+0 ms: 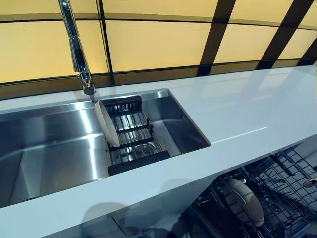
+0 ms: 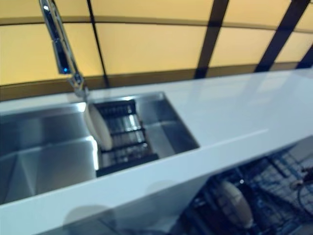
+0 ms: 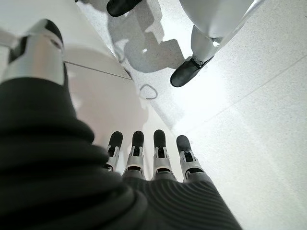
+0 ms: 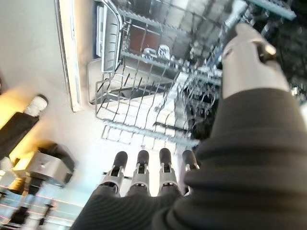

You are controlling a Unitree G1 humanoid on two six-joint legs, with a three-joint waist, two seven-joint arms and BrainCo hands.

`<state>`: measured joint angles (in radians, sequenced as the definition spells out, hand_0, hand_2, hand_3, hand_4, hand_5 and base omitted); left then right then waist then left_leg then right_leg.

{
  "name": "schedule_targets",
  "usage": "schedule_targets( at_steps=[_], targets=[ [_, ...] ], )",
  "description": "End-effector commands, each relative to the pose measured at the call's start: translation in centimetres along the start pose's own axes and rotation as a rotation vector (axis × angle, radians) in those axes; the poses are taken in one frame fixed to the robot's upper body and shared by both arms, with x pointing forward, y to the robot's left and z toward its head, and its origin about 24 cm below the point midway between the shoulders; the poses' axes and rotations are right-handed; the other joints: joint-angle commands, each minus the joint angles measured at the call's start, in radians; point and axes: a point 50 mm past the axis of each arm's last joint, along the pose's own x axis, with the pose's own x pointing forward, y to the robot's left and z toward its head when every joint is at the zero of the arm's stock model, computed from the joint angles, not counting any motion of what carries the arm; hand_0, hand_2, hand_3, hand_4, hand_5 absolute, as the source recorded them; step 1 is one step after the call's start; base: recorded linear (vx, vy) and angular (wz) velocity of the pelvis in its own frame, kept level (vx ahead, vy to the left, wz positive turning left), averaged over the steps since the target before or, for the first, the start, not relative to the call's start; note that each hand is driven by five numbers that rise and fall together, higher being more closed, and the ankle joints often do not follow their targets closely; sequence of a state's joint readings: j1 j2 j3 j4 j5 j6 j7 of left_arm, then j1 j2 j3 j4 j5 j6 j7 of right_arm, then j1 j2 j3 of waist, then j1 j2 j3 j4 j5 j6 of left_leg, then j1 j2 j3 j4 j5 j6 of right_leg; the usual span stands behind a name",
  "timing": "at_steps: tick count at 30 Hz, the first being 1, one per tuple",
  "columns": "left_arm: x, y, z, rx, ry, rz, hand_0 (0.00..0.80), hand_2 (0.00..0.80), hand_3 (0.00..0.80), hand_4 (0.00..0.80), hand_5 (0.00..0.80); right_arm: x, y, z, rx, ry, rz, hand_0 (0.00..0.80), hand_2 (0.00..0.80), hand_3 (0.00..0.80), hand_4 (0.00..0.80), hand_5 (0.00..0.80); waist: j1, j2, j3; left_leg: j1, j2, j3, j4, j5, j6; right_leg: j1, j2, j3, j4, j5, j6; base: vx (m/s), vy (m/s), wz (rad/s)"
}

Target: Take plates into dishwasher

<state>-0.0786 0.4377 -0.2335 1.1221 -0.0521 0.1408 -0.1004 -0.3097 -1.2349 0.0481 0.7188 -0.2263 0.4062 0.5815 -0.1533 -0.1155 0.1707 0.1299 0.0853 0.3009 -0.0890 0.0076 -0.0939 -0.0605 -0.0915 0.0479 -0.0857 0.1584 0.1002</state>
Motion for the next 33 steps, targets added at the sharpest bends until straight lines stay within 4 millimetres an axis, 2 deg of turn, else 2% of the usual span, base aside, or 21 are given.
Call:
schedule_targets(
  at_steps=[1,5,11,15,20,24,27,28,29,33],
  targets=[
    [-0.2,1.9,-1.0,0.024,0.034,0.075,0.000,0.000,0.000,0.000,0.000,-2.5,-5.3,-1.3,0.104,0.063,-0.195,0.000,0.000,0.000,0.000,0.000,0.018,-0.018,-0.009,0.005,-0.020,-0.058,0.002,-0.029,0.061,0.016,-0.012,-0.040,0.008,0.005,0.071,0.000,0.000,0.00],
    [-0.2,1.8,-1.6,0.018,0.052,0.089,0.000,0.000,0.000,0.000,0.000,-4.6,-8.3,-1.9,0.150,0.082,-0.303,0.000,0.000,0.000,0.000,0.000,0.018,-0.025,-0.017,0.009,-0.020,-0.059,0.002,-0.031,0.061,0.020,-0.008,-0.038,0.007,0.005,0.071,0.008,-0.007,0.00],
    [-0.2,1.4,-2.0,0.018,0.063,0.095,0.000,0.000,0.000,0.000,0.000,-6.7,-11.0,-0.5,0.286,-0.021,-0.409,0.000,0.000,0.000,0.000,0.000,0.025,-0.031,-0.026,0.011,-0.019,-0.063,0.002,-0.031,0.059,0.022,-0.005,-0.036,0.007,0.003,0.069,0.004,-0.002,-0.01],
    [-0.1,0.6,-2.3,0.030,0.070,0.088,0.000,0.000,0.000,0.000,0.000,-8.3,-12.6,3.0,0.425,-0.238,-0.505,0.000,0.000,0.000,0.000,0.000,0.031,-0.033,-0.035,0.012,-0.020,-0.069,0.002,-0.032,0.059,0.029,-0.004,-0.039,0.005,-0.001,0.066,0.000,0.000,0.00],
    [0.0,0.1,-2.1,0.041,0.069,0.077,0.000,0.000,0.000,0.000,0.000,-10.1,-13.1,7.4,0.558,-0.490,-0.553,0.000,0.000,0.000,0.000,0.000,0.037,-0.026,-0.042,0.011,-0.025,-0.079,0.002,-0.034,0.059,0.033,-0.006,-0.044,0.005,-0.008,0.064,0.000,0.000,0.00],
    [0.0,-0.2,-1.8,0.048,0.064,0.068,0.000,0.000,0.000,0.000,0.000,-10.8,-12.8,9.9,0.569,-0.579,-0.552,0.000,0.000,0.000,0.000,0.000,0.048,-0.018,-0.044,0.011,-0.030,-0.089,0.002,-0.035,0.060,0.038,-0.009,-0.050,0.003,-0.013,0.061,0.000,0.000,0.00],
    [0.0,-0.2,-1.4,0.056,0.062,0.063,0.000,0.000,0.000,0.000,0.000,-11.9,-12.8,12.6,0.524,-0.666,-0.556,0.000,0.000,0.000,0.000,0.000,0.068,-0.015,-0.046,0.011,-0.033,-0.100,0.002,-0.034,0.059,0.049,-0.014,-0.061,-0.001,-0.019,0.056,0.000,0.000,0.00],
    [0.0,-0.2,-1.4,0.057,0.062,0.062,0.000,0.000,0.000,0.000,0.000,-12.1,-12.9,12.9,0.521,-0.671,-0.559,0.000,0.000,0.000,0.000,0.000,0.069,-0.014,-0.046,0.010,-0.034,-0.101,0.002,-0.034,0.059,0.050,-0.015,-0.062,-0.001,-0.020,0.056,-0.008,0.013,0.03],
    [0.1,-0.1,-1.2,0.064,0.064,0.058,0.000,0.000,0.000,0.000,0.000,-12.7,-12.9,14.2,0.501,-0.708,-0.561,0.000,0.000,0.000,0.000,0.000,0.078,-0.013,-0.048,0.009,-0.036,-0.107,0.002,-0.033,0.059,0.054,-0.016,-0.068,-0.002,-0.023,0.055,-0.009,0.010,0.03],
    [0.1,-0.1,-1.2,0.075,0.067,0.048,0.000,0.000,0.000,0.000,0.000,-14.0,-12.9,16.5,0.490,-0.768,-0.544,0.000,0.000,0.000,0.000,0.000,0.095,-0.010,-0.050,0.006,-0.041,-0.120,0.002,-0.033,0.058,0.061,-0.019,-0.080,-0.002,-0.028,0.053,-0.012,0.001,0.06]
  ],
)
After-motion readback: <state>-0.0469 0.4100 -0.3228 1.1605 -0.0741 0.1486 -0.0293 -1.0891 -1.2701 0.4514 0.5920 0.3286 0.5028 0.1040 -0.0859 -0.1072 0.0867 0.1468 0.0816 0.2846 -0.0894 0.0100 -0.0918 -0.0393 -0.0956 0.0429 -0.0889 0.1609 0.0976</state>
